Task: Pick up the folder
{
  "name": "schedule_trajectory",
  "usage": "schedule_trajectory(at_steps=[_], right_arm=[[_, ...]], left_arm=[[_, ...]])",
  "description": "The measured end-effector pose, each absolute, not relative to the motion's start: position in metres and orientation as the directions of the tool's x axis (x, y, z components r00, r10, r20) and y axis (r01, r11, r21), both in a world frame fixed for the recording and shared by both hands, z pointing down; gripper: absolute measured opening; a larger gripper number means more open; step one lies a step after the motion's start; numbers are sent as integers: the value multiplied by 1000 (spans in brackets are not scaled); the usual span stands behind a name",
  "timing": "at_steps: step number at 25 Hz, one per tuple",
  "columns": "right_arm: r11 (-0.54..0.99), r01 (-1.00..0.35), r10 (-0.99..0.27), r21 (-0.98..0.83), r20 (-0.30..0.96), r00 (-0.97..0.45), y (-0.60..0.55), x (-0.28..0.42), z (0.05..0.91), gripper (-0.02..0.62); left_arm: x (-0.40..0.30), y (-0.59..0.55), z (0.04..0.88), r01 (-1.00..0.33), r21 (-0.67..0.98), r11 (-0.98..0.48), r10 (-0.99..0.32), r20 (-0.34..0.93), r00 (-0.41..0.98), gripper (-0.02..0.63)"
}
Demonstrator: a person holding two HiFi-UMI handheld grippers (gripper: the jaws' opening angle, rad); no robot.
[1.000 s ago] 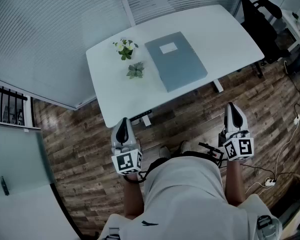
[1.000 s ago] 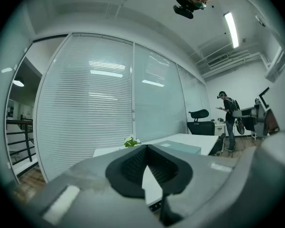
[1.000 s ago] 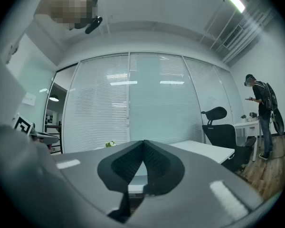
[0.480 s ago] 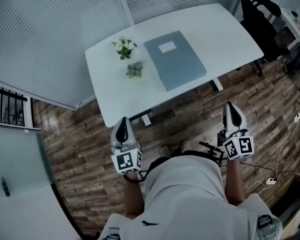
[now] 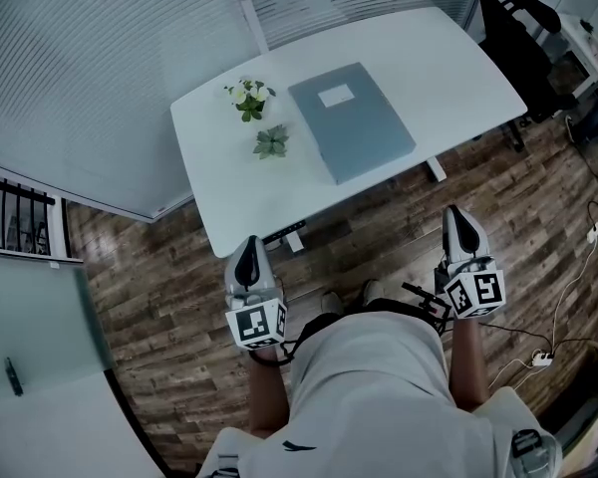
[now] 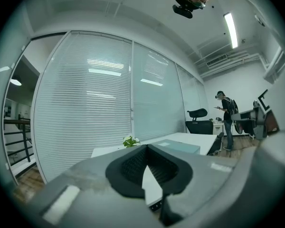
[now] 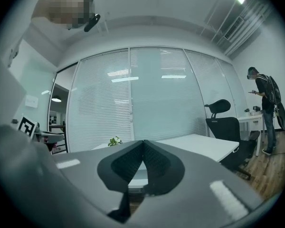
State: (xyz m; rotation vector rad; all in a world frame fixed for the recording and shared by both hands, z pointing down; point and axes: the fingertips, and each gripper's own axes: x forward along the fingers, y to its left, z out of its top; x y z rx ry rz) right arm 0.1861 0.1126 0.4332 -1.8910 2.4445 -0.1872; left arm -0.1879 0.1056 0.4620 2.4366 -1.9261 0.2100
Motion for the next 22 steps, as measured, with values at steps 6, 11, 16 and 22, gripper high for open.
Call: schedule_trajectory(at_steps=[6,11,16,22], right_arm=[[232,-966,-970,-111,52,-239,102,181,432,2],[206,-975,-974,-84,83,-212,94,174,439,2],[187,-979,-977,-78,93,-194,83,175,442,2],[189,-979,-973,-78,117,-197,51,194,454,2]], left_arm=[[-204,93,461,-970,-54,-235,-965,133,226,6],[-210,80,464,-964,-44,-261,-958,137,253,6],[-215,68,468,-963,-24,-269,-955,140,263,6],[-201,42,481,-966,-5,-259,-954,160,255,6]])
